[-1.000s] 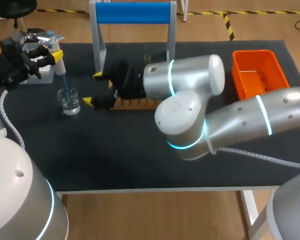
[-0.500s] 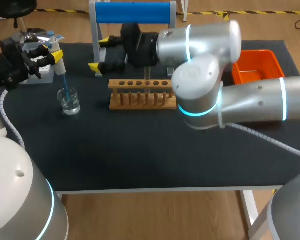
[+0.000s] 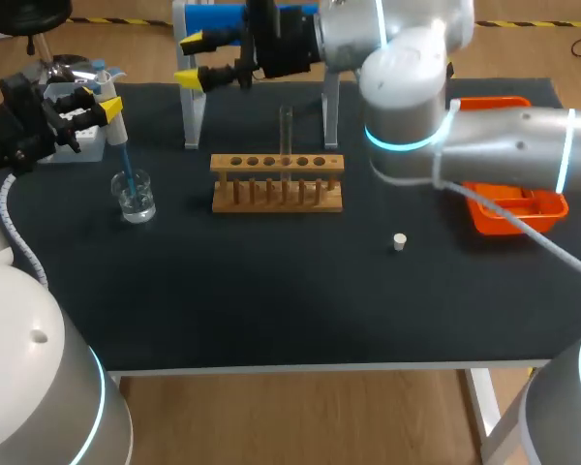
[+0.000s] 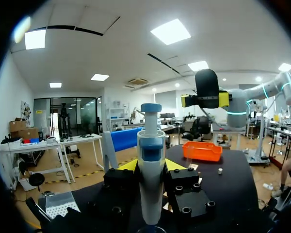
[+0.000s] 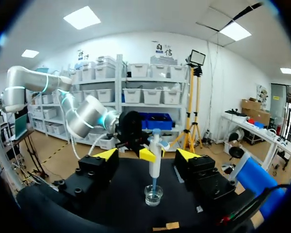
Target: Invert the test tube, pick up the pipette, mount the tip to pipette, aspirate from beaker and dispense into the tube, eject the tip, return the pipette, and cap with the stopper.
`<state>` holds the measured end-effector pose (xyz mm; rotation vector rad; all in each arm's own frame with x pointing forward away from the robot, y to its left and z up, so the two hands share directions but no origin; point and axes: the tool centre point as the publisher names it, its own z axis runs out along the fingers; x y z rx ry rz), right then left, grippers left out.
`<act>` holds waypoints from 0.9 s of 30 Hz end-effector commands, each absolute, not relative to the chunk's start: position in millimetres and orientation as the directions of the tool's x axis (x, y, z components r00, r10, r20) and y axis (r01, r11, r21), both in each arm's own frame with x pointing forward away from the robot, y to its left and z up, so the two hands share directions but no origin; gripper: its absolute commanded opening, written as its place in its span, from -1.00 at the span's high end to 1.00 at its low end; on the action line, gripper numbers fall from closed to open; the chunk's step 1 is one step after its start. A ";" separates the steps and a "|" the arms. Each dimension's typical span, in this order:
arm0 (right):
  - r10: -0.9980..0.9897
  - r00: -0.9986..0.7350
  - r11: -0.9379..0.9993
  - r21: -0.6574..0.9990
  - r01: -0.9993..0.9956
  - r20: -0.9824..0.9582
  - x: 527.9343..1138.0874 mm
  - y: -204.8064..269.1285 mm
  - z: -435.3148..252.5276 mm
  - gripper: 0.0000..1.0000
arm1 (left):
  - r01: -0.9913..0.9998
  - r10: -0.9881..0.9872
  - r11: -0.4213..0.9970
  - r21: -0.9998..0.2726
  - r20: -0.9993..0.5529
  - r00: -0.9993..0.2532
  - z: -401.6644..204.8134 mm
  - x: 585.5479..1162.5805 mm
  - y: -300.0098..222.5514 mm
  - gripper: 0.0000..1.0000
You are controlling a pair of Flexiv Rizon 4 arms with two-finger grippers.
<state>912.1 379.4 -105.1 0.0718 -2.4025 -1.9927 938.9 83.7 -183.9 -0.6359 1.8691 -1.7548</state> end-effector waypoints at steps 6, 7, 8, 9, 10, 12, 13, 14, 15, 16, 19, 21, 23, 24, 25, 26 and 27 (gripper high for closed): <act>-0.417 -0.909 0.079 0.996 -0.051 -0.013 923.4 406.6 -95.2 1.00 | 0.000 -0.639 0.063 -0.998 -0.040 -0.768 -184.2 939.2 83.4 1.00; -0.429 -0.903 0.067 0.997 -0.048 -0.015 923.3 409.4 -93.6 1.00 | 0.000 -0.639 0.063 -0.998 -0.040 -0.768 -184.2 939.2 83.4 1.00; -0.435 -0.900 0.061 0.997 -0.048 -0.017 923.5 411.3 -92.7 1.00 | 0.000 -0.639 0.063 -0.998 -0.040 -0.768 -184.2 939.2 83.4 1.00; -0.441 -0.897 0.057 0.997 -0.054 -0.024 923.9 414.0 -91.6 1.00 | 0.000 -0.639 0.063 -0.998 -0.040 -0.768 -184.2 939.2 83.4 1.00; -0.454 -0.891 0.048 0.997 -0.055 -0.027 924.4 417.9 -90.3 1.00 | 0.000 -0.639 0.063 -0.998 -0.040 -0.768 -184.2 939.2 83.4 1.00; -0.462 -0.886 0.040 0.997 -0.062 -0.036 925.5 423.8 -88.5 1.00 | 0.000 -0.639 0.063 -0.998 -0.040 -0.768 -184.2 939.2 83.4 1.00; -0.467 -0.883 0.033 0.997 -0.064 -0.041 926.1 426.5 -87.4 1.00 | 0.000 -0.639 0.063 -0.998 -0.040 -0.768 -184.2 939.2 83.4 1.00; -0.471 -0.881 0.029 0.997 -0.070 -0.048 926.8 429.7 -86.3 1.00 | 0.000 -0.639 0.063 -0.998 -0.040 -0.768 -184.2 939.2 83.4 1.00; -0.475 -0.878 0.022 0.997 -0.077 -0.057 927.2 432.6 -85.3 1.00 | 0.000 -0.639 0.063 -0.998 -0.040 -0.768 -184.2 939.2 83.4 1.00; -0.480 -0.876 0.013 0.997 -0.075 -0.059 927.7 435.6 -84.2 1.00 | 0.000 -0.639 0.063 -0.998 -0.040 -0.768 -184.2 939.2 83.4 1.00; -0.489 -0.869 0.003 0.997 -0.080 -0.069 929.1 444.7 -81.7 1.00 | 0.000 -0.639 0.063 -0.998 -0.040 -0.768 -184.2 939.2 83.4 1.00; -0.493 -0.867 0.001 0.997 -0.081 -0.070 930.3 450.9 -80.7 1.00 | 0.000 -0.639 0.063 -0.998 -0.040 -0.768 -184.2 939.2 83.4 1.00; -0.494 -0.867 -0.002 0.997 -0.076 -0.067 930.5 455.0 -80.3 1.00 | 0.000 -0.639 0.063 -0.998 -0.040 -0.768 -184.2 939.2 83.4 1.00; -0.494 -0.867 -0.002 0.997 -0.075 -0.066 930.2 457.1 -80.3 1.00 | 0.000 -0.639 0.063 -0.998 -0.040 -0.768 -184.2 939.2 83.4 1.00; -0.488 -0.871 0.000 0.998 -0.069 -0.060 929.4 458.6 -80.6 1.00 | 0.000 -0.639 0.063 -0.998 -0.040 -0.768 -184.2 939.2 83.4 1.00; -0.485 -0.873 -0.001 0.998 -0.062 -0.055 929.0 460.5 -80.9 1.00 | 0.000 -0.639 0.063 -0.998 -0.040 -0.768 -184.2 939.2 83.4 1.00; -0.483 -0.874 -0.002 0.998 -0.058 -0.051 928.4 462.1 -81.2 1.00 | 0.000 -0.639 0.063 -0.998 -0.040 -0.768 -184.2 939.2 83.4 1.00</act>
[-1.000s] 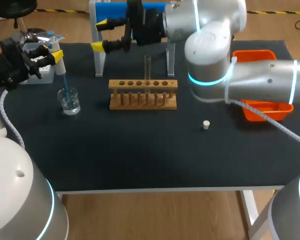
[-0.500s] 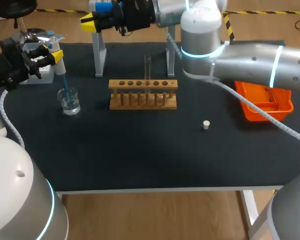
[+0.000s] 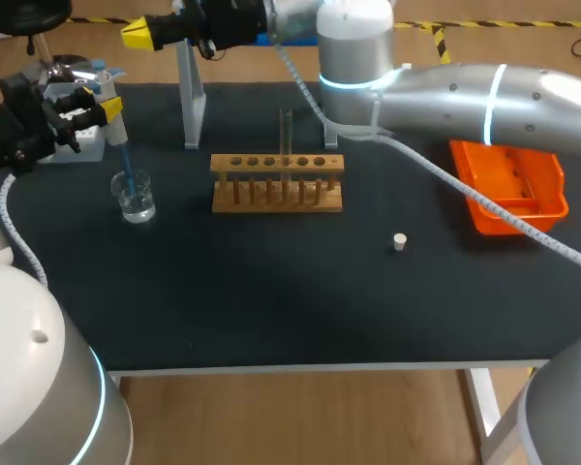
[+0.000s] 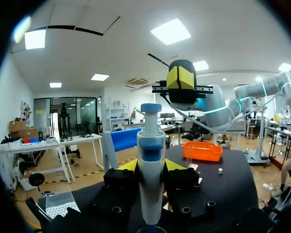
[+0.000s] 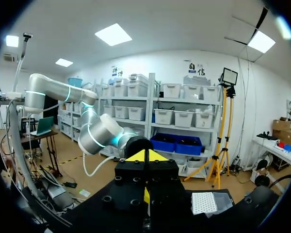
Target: Invert the test tube, pick up the pipette, mount the tip to pipette, aspirate from beaker and dispense into the tube, eject the tip, return the pipette, and cap with the stopper.
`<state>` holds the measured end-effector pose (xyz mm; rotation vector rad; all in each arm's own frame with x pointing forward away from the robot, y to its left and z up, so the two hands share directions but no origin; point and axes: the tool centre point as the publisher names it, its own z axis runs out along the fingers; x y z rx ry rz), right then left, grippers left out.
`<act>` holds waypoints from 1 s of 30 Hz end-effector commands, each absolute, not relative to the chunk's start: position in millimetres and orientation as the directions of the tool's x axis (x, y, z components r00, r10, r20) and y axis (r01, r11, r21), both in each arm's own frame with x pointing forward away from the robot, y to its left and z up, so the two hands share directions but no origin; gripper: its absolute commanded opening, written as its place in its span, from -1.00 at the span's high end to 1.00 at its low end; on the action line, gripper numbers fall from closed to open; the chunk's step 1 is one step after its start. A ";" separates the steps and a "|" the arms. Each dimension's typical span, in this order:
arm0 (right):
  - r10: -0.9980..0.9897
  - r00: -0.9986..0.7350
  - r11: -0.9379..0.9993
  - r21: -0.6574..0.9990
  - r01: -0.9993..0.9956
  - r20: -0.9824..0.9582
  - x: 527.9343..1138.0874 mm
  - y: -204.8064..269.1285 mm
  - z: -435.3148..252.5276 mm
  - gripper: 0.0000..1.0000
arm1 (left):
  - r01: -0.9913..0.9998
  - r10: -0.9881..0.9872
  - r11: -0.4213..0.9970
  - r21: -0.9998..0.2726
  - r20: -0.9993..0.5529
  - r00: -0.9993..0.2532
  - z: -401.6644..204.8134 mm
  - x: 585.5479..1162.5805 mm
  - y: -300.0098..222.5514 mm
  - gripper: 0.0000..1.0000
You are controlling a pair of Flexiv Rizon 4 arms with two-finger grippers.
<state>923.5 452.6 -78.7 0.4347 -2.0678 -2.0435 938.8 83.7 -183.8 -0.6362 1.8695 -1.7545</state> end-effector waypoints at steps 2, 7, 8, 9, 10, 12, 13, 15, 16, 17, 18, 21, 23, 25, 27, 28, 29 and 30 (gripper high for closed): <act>-0.483 -0.875 -0.002 0.999 -0.051 -0.046 926.6 466.3 -82.1 1.00 | 0.000 -0.639 0.063 -0.998 -0.040 -0.768 -184.2 939.2 83.4 1.00; -0.486 -0.873 -0.009 0.999 -0.036 -0.036 920.7 476.1 -82.9 1.00 | 0.000 -0.639 0.063 -0.998 -0.040 -0.768 -184.2 939.2 83.4 1.00; -0.487 -0.873 -0.010 0.999 -0.034 -0.034 919.2 477.8 -83.3 1.00 | 0.000 -0.639 0.063 -0.998 -0.040 -0.768 -184.2 939.2 83.4 1.00; -0.487 -0.873 -0.009 0.999 -0.033 -0.033 918.1 479.4 -83.8 1.00 | 0.000 -0.639 0.063 -0.998 -0.040 -0.768 -184.2 939.2 83.4 1.00; -0.487 -0.873 -0.009 0.999 -0.032 -0.032 917.6 480.7 -84.1 1.00 | 0.000 -0.639 0.063 -0.998 -0.040 -0.768 -184.2 939.2 83.4 1.00; -0.488 -0.872 -0.010 1.000 -0.026 -0.028 916.4 483.3 -84.5 1.00 | 0.000 -0.639 0.063 -0.998 -0.040 -0.768 -184.2 939.2 83.4 1.00; -0.489 -0.872 -0.010 1.000 -0.026 -0.028 915.6 484.7 -84.8 1.00 | 0.000 -0.639 0.063 -0.998 -0.040 -0.768 -184.2 939.2 83.4 1.00; -0.490 -0.871 -0.011 1.000 -0.024 -0.026 914.7 486.9 -85.6 1.00 | 0.000 -0.639 0.063 -0.998 -0.040 -0.768 -184.2 939.2 83.4 1.00; -0.491 -0.871 -0.011 1.000 -0.023 -0.025 914.7 488.1 -86.2 1.00 | 0.000 -0.639 0.063 -0.998 -0.040 -0.768 -184.2 939.2 83.4 1.00; -0.491 -0.871 -0.010 1.000 -0.022 -0.024 914.8 489.2 -87.0 1.00 | 0.000 -0.639 0.063 -0.998 -0.040 -0.768 -184.2 939.2 83.4 1.00; -0.490 -0.871 -0.010 1.000 -0.021 -0.023 915.0 490.0 -87.5 1.00 | 0.000 -0.639 0.063 -0.998 -0.040 -0.768 -184.2 939.2 83.4 1.00; -0.488 -0.873 -0.010 1.000 -0.019 -0.021 916.2 493.0 -89.1 1.00 | 0.000 -0.639 0.063 -0.998 -0.040 -0.768 -184.2 939.2 83.4 1.00; -0.486 -0.874 -0.010 1.000 -0.019 -0.022 916.4 494.8 -90.4 1.00 | 0.000 -0.639 0.063 -0.998 -0.040 -0.768 -184.2 939.2 83.4 1.00; -0.483 -0.876 -0.011 1.000 -0.019 -0.022 917.7 497.0 -91.7 1.00 | 0.000 -0.639 0.063 -0.998 -0.040 -0.768 -184.2 939.2 83.4 1.00; -0.481 -0.877 -0.022 1.000 -0.019 -0.027 918.8 499.0 -92.7 1.00 | 0.000 -0.639 0.063 -0.998 -0.040 -0.768 -184.2 939.2 83.4 1.00; -0.480 -0.877 -0.023 1.000 -0.020 -0.029 919.1 500.1 -93.1 1.00 | 0.000 -0.639 0.063 -0.998 -0.040 -0.768 -184.2 939.2 83.4 1.00; -0.477 -0.878 -0.024 0.999 -0.022 -0.031 919.7 501.3 -93.8 1.00 | 0.000 -0.639 0.063 -0.998 -0.040 -0.768 -184.2 939.2 83.4 1.00; -0.475 -0.879 -0.025 0.999 -0.022 -0.031 920.7 502.5 -94.5 1.00 | 0.000 -0.639 0.063 -0.998 -0.040 -0.768 -184.2 939.2 83.4 1.00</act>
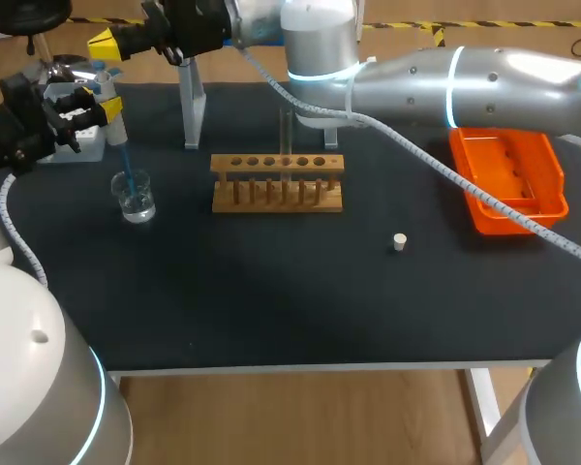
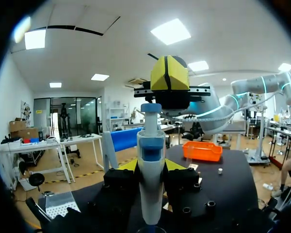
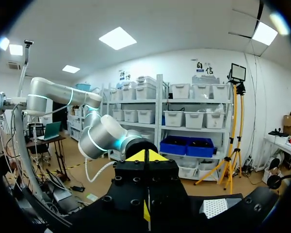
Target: Invert the test tube, pick up the pipette, mount the tip to pipette, aspirate from beaker and dispense into the tube, eject the tip, return the pipette, and cap with the stopper.
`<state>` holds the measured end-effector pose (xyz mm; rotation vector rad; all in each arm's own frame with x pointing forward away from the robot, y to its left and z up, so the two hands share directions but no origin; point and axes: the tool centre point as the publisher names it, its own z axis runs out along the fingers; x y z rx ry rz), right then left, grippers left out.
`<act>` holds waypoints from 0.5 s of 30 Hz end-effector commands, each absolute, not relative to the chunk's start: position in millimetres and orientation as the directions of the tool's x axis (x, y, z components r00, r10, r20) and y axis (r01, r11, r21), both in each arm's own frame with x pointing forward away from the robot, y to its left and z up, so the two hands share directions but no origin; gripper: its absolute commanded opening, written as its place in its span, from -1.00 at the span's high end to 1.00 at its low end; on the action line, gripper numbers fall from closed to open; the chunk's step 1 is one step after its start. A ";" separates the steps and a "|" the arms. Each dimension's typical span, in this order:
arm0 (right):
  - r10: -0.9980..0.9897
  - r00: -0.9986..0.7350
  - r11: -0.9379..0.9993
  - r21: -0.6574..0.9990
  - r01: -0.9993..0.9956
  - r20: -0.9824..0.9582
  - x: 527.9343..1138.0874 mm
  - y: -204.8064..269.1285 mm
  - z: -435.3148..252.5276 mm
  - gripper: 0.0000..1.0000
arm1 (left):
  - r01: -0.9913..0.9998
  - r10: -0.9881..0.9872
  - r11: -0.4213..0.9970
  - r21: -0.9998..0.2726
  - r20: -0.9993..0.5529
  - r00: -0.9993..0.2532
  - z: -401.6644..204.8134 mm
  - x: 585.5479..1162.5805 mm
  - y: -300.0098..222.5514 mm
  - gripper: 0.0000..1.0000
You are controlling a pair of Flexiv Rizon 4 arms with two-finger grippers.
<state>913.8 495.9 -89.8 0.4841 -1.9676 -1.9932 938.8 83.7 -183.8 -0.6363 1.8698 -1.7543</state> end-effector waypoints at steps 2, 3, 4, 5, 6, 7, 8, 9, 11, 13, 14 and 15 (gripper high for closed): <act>-0.474 -0.880 -0.025 0.999 -0.022 -0.031 921.5 504.4 -95.7 1.00 | 0.000 -0.639 0.063 -0.998 -0.040 -0.768 -184.2 939.2 83.4 1.00; -0.474 -0.880 -0.025 0.999 -0.021 -0.030 921.8 505.3 -96.4 1.00 | 0.000 -0.639 0.063 -0.998 -0.040 -0.768 -184.2 939.2 83.4 1.00; -0.474 -0.880 -0.025 1.000 -0.018 -0.027 922.2 506.3 -97.1 1.00 | 0.000 -0.639 0.063 -0.998 -0.040 -0.768 -184.2 939.2 83.4 1.00; -0.475 -0.880 -0.023 1.000 -0.017 -0.026 922.6 507.3 -98.0 1.00 | 0.000 -0.639 0.063 -0.998 -0.040 -0.768 -184.2 939.2 83.4 1.00; -0.475 -0.880 -0.021 1.000 -0.013 -0.021 923.6 508.1 -98.8 1.00 | 0.000 -0.639 0.063 -0.998 -0.040 -0.768 -184.2 939.2 83.4 1.00; -0.475 -0.880 -0.021 1.000 -0.011 -0.019 924.3 508.6 -99.2 1.00 | 0.000 -0.639 0.063 -0.998 -0.040 -0.768 -184.2 939.2 83.4 1.00; -0.474 -0.880 -0.019 1.000 -0.011 -0.018 925.1 509.4 -99.9 1.00 | 0.000 -0.639 0.063 -0.998 -0.040 -0.768 -184.2 939.2 83.4 1.00; -0.474 -0.881 -0.018 1.000 -0.010 -0.018 925.5 510.0 -100.4 1.00 | 0.000 -0.639 0.063 -0.998 -0.040 -0.768 -184.2 939.2 83.4 1.00; -0.473 -0.881 -0.016 1.000 -0.008 -0.014 926.4 510.8 -101.4 1.00 | 0.000 -0.639 0.063 -0.998 -0.040 -0.768 -184.2 939.2 83.4 1.00; -0.472 -0.882 -0.012 1.000 -0.007 -0.012 927.2 511.9 -102.4 1.00 | 0.000 -0.639 0.063 -0.998 -0.040 -0.768 -184.2 939.2 83.4 1.00; -0.471 -0.882 -0.011 1.000 -0.006 -0.011 928.0 512.6 -102.9 1.00 | 0.000 -0.639 0.063 -0.998 -0.040 -0.768 -184.2 939.2 83.4 1.00; -0.471 -0.882 -0.010 1.000 -0.006 -0.010 928.6 513.0 -103.3 1.00 | 0.000 -0.639 0.063 -0.998 -0.040 -0.768 -184.2 939.2 83.4 1.00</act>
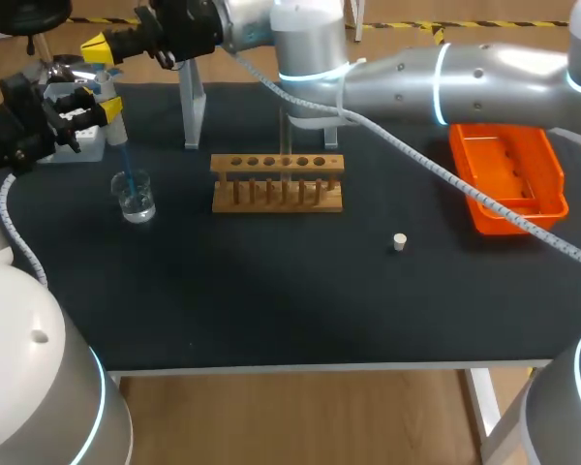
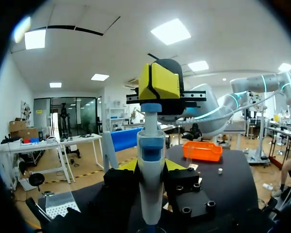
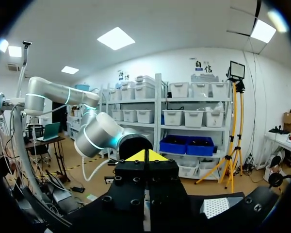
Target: Invert the test tube, pick up the pipette, mount the tip to pipette, aspirate from beaker and dispense into the tube, eject the tip, return the pipette, and cap with the stopper.
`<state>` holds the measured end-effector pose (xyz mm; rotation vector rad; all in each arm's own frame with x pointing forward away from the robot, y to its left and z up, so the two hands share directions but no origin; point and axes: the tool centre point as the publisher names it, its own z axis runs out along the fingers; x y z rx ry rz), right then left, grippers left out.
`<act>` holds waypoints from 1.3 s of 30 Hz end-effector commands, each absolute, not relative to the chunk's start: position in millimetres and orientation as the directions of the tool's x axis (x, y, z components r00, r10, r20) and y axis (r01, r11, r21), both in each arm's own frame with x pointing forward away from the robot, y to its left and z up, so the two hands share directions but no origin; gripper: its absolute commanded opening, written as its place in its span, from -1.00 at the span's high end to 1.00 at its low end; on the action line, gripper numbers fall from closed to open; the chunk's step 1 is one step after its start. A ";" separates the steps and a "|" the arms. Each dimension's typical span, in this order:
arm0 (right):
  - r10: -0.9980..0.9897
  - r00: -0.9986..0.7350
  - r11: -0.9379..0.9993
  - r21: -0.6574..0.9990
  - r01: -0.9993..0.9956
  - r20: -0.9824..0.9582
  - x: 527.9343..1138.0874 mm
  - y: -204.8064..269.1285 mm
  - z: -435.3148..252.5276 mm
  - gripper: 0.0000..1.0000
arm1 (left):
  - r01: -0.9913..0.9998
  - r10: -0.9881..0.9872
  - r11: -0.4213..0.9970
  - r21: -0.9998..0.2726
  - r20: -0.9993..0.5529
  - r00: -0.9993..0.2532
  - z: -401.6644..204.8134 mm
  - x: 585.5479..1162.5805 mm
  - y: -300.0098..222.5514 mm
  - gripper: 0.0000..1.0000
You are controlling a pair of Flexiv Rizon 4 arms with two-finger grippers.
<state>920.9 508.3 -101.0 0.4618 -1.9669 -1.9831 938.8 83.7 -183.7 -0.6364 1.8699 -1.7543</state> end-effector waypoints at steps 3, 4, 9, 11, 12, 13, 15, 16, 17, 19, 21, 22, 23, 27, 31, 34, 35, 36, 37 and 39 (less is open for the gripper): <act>-0.469 -0.883 -0.008 1.000 -0.003 -0.007 930.6 514.3 -105.1 1.00 | 0.000 -0.639 0.063 -0.998 -0.040 -0.768 -184.2 939.2 83.4 1.00; -0.468 -0.884 -0.007 1.000 -0.003 -0.006 931.3 514.6 -106.0 1.00 | 0.000 -0.639 0.063 -0.998 -0.040 -0.768 -184.2 939.2 83.4 1.00; -0.465 -0.885 -0.004 1.000 0.005 0.003 932.1 515.5 -109.9 1.00 | 0.000 -0.639 0.063 -0.998 -0.040 -0.768 -184.2 939.2 83.4 1.00; -0.464 -0.886 -0.003 1.000 0.009 0.006 932.0 515.5 -111.8 1.00 | 0.000 -0.639 0.063 -0.998 -0.040 -0.768 -184.2 939.2 83.4 1.00; -0.465 -0.885 -0.002 1.000 0.011 0.009 931.6 515.5 -112.6 1.00 | 0.000 -0.639 0.063 -0.998 -0.040 -0.768 -184.2 939.2 83.4 1.00; -0.465 -0.885 -0.002 1.000 0.014 0.011 931.3 515.5 -113.6 1.00 | 0.000 -0.639 0.063 -0.998 -0.040 -0.768 -184.2 939.2 83.4 1.00; -0.466 -0.885 0.000 1.000 0.016 0.014 931.0 515.3 -115.4 1.00 | 0.000 -0.639 0.063 -0.998 -0.040 -0.768 -184.2 939.2 83.4 1.00; -0.466 -0.885 0.001 1.000 0.017 0.016 931.1 515.3 -116.3 1.00 | 0.000 -0.639 0.063 -0.998 -0.040 -0.768 -184.2 939.2 83.4 1.00; -0.465 -0.885 0.003 1.000 0.018 0.017 930.9 515.0 -117.1 1.00 | 0.000 -0.639 0.063 -0.998 -0.040 -0.768 -184.2 939.2 83.4 1.00; -0.464 -0.886 0.005 1.000 0.020 0.020 930.6 514.7 -118.3 1.00 | 0.000 -0.639 0.063 -0.998 -0.040 -0.768 -184.2 939.2 83.4 1.00; -0.464 -0.886 0.006 1.000 0.022 0.022 930.2 514.5 -119.7 1.00 | 0.000 -0.639 0.063 -0.998 -0.040 -0.768 -184.2 939.2 83.4 1.00; -0.464 -0.886 0.008 1.000 0.022 0.023 930.0 514.6 -120.7 1.00 | 0.000 -0.639 0.063 -0.998 -0.040 -0.768 -184.2 939.2 83.4 1.00; -0.464 -0.886 0.010 1.000 0.022 0.024 929.3 514.6 -121.9 1.00 | 0.000 -0.639 0.063 -0.998 -0.040 -0.768 -184.2 939.2 83.4 1.00; -0.464 -0.885 0.017 1.000 0.025 0.030 927.3 514.5 -126.5 1.00 | 0.000 -0.639 0.063 -0.998 -0.040 -0.768 -184.2 939.2 83.4 1.00; -0.464 -0.885 0.028 0.999 0.032 0.041 924.5 513.8 -132.9 1.00 | 0.000 -0.639 0.063 -0.998 -0.040 -0.768 -184.2 939.2 83.4 1.00; -0.463 -0.885 0.035 0.999 0.038 0.050 922.9 512.7 -137.8 1.00 | 0.000 -0.639 0.063 -0.998 -0.040 -0.768 -184.2 939.2 83.4 1.00; -0.462 -0.885 0.037 0.998 0.042 0.054 922.1 512.1 -139.4 1.00 | 0.000 -0.639 0.063 -0.998 -0.040 -0.768 -184.2 939.2 83.4 1.00; -0.462 -0.885 0.040 0.998 0.044 0.057 921.5 511.7 -141.2 1.00 | 0.000 -0.639 0.063 -0.998 -0.040 -0.768 -184.2 939.2 83.4 1.00; -0.461 -0.885 0.042 0.998 0.045 0.060 920.7 511.4 -142.7 1.00 | 0.000 -0.639 0.063 -0.998 -0.040 -0.768 -184.2 939.2 83.4 1.00; -0.460 -0.885 0.046 0.998 0.048 0.064 919.9 510.9 -144.8 1.00 | 0.000 -0.639 0.063 -0.998 -0.040 -0.768 -184.2 939.2 83.4 1.00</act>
